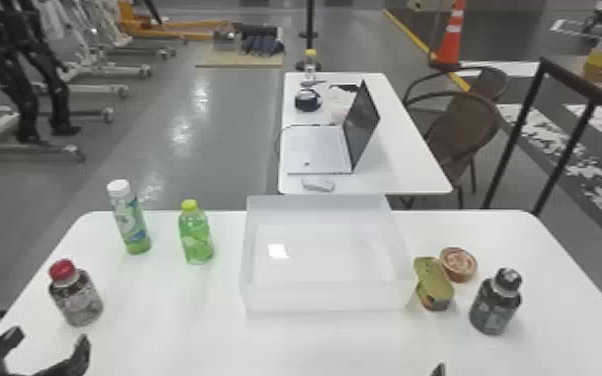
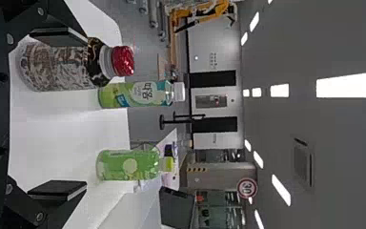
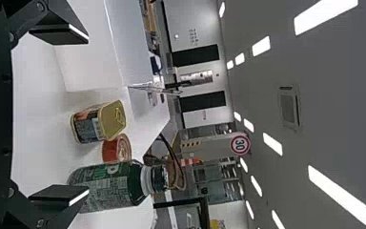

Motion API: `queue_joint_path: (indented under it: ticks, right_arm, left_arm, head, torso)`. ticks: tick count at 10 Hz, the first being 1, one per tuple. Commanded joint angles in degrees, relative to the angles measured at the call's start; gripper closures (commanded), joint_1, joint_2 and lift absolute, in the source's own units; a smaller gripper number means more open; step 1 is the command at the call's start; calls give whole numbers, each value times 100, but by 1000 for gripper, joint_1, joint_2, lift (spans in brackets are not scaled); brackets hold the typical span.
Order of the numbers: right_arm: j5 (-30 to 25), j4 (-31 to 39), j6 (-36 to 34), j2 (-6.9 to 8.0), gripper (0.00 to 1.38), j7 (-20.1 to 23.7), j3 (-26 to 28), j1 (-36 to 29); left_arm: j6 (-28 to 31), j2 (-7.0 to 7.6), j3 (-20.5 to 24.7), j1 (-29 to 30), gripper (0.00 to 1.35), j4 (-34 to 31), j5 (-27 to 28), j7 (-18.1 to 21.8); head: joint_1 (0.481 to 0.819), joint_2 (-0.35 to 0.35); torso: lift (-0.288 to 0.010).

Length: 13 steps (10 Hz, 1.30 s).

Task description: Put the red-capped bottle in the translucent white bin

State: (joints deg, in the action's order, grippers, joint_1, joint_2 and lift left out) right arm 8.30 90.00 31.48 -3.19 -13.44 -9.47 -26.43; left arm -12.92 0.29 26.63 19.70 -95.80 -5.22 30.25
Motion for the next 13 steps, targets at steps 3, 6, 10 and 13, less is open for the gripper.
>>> queue_joint_path:
  ticks: [3,6,10,13]
  right_arm:
    - [-118,553,-344,-15,179,16,200,-776]
    - [-21,1212,-1012,-252,179,403,490,-1136]
    - [-460,1582,-1689,324,179,913,885,-1198]
    - [-944,1256,-1373,324,182,1502,1263,-1180]
  left_arm:
    - [-61,-44,-853,306,229,-8,-401,-995]
    - [-52,-44,-1248,288,229,9,-542,-1329]
    - [-193,-44,-1433,412,229,0,-727,-1689]
    - [-114,-20,-1503,412,228,80,-762,-1751]
  head:
    - [549,0]
    - [549,0]
    - [549,0]
    - [549,0]
  torso:
    - [-100]
    - [-100]
    - [-100]
    - [-100]
